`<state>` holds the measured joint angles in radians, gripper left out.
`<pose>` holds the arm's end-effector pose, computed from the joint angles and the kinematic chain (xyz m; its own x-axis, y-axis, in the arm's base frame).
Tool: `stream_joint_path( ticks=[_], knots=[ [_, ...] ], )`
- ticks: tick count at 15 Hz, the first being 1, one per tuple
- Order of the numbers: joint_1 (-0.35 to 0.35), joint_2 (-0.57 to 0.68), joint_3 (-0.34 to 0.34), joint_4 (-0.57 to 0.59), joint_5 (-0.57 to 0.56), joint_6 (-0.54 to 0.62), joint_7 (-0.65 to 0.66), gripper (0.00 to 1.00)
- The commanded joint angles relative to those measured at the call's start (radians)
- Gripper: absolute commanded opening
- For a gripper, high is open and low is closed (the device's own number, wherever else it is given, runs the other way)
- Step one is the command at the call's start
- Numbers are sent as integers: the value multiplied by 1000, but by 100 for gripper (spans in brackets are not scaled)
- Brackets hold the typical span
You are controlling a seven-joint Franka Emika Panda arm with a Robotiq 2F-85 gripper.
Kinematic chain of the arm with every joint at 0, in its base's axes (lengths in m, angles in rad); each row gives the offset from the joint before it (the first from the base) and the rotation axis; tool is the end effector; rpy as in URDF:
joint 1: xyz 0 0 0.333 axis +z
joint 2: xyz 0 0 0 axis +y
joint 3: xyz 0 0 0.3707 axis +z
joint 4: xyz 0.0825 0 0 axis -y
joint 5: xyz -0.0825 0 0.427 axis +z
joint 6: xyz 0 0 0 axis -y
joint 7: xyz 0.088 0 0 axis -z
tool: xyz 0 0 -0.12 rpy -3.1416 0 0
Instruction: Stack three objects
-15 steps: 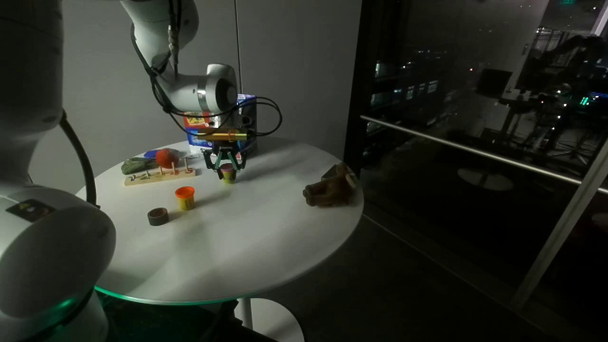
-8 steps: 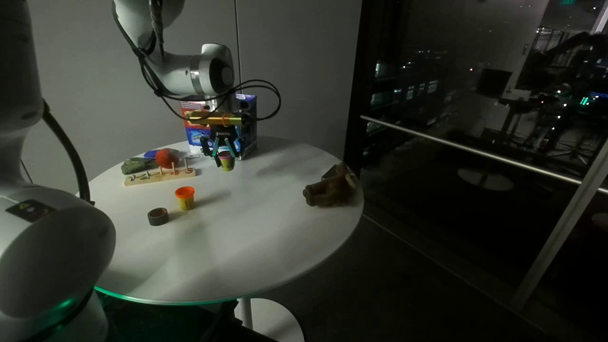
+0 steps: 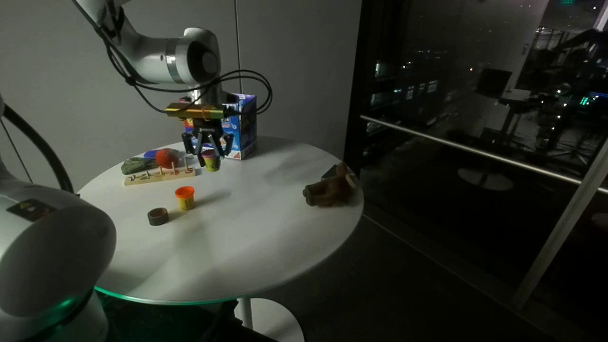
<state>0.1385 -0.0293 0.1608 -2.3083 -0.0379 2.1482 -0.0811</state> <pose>0.4986 0.1519 0.3603 0.9123 0.3871 -0.1335 0.3933 -0.9191 0.0227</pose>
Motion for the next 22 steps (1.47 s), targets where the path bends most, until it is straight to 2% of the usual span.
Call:
stream_joint_path(
  ticks=[1, 8, 11, 15, 22],
  knots=[
    [40, -104, 28, -121, 54, 75, 52, 20],
    [79, -177, 72, -257, 77, 174, 267, 20],
    [78, -217, 80, -284, 77, 173, 334, 20],
    [81, -254, 71, -286, 116, 141, 330, 20],
    [81, -248, 62, -274, 193, 95, 311, 20]
  ],
)
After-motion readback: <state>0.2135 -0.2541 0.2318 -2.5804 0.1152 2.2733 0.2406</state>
